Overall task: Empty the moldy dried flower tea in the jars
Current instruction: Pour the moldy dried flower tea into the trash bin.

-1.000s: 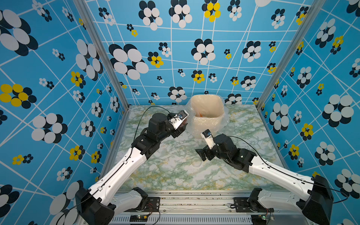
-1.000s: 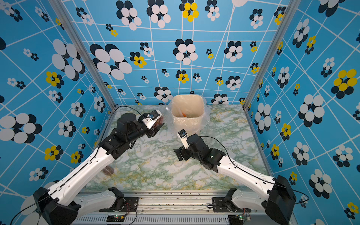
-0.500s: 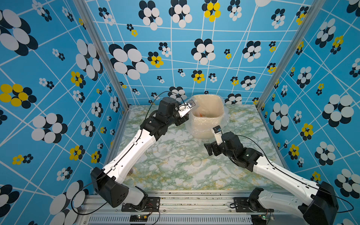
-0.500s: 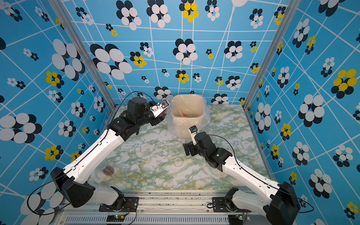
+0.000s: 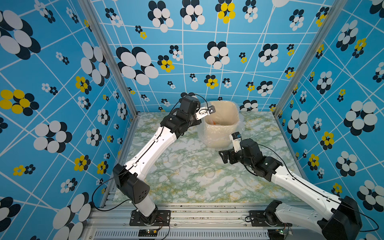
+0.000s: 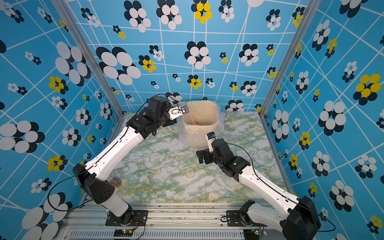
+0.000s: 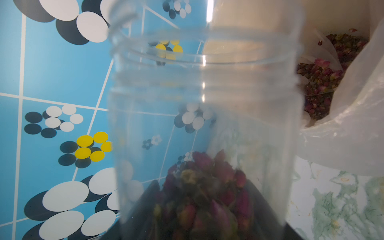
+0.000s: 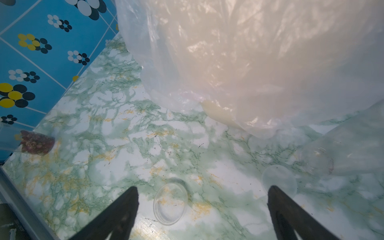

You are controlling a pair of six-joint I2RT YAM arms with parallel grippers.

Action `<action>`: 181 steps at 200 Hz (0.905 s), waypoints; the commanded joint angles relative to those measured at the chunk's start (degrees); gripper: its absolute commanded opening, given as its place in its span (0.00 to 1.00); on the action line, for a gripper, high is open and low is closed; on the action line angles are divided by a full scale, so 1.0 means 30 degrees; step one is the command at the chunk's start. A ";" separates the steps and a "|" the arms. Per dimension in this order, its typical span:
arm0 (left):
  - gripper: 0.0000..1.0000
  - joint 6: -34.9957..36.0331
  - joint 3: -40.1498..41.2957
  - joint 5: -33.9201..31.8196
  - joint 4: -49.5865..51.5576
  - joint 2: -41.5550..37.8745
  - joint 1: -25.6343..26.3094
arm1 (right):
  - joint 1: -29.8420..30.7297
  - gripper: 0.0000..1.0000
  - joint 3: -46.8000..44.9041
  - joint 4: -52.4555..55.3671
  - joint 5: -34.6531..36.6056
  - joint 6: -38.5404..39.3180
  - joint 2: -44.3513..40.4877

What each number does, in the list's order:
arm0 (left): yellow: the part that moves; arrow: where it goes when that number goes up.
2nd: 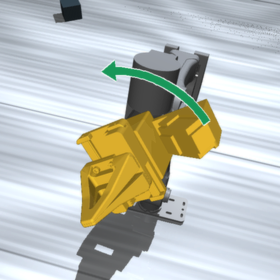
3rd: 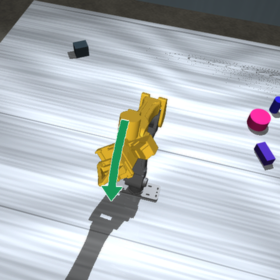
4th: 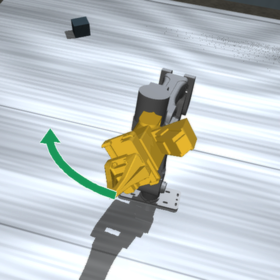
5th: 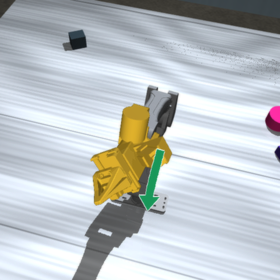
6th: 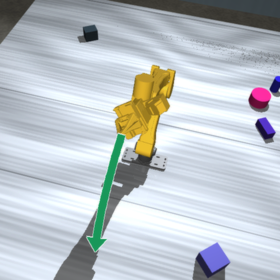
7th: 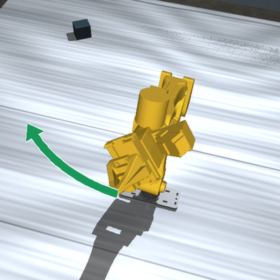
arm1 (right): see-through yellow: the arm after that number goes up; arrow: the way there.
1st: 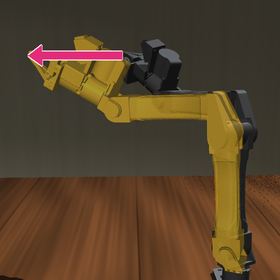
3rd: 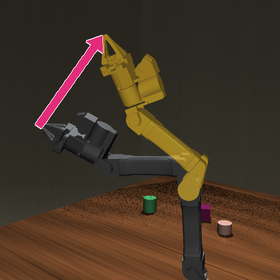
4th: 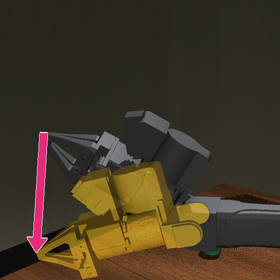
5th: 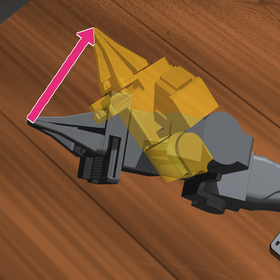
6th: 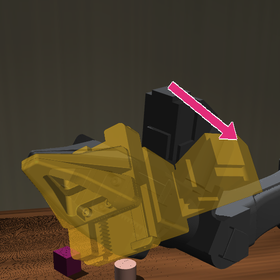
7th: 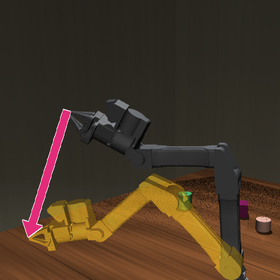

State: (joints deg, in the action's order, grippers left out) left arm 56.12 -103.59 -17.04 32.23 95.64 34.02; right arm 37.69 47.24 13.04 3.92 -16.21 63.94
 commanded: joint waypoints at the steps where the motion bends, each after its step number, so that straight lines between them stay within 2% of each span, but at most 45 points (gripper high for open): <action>1: 0.12 0.2311 -0.0772 -0.1697 -0.0229 0.0584 0.0254 | -0.0113 0.99 -0.0569 -0.0257 -0.0186 -0.0721 -0.0527; 92: 0.12 0.7737 -0.0925 -0.3647 -0.3690 0.2200 0.0750 | -0.0170 0.99 -0.1070 -0.0275 0.0230 -0.1192 -0.0601; 181: 0.10 1.2815 0.0161 -0.3771 -0.7842 0.2798 0.0876 | -0.0208 0.99 -0.1378 -0.0040 0.0685 -0.1335 -0.1007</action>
State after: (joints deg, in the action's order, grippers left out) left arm 88.18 -104.09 -27.90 14.52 102.63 36.29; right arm 37.52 43.99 12.84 4.51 -19.11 61.98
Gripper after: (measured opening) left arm 0.658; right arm 0.992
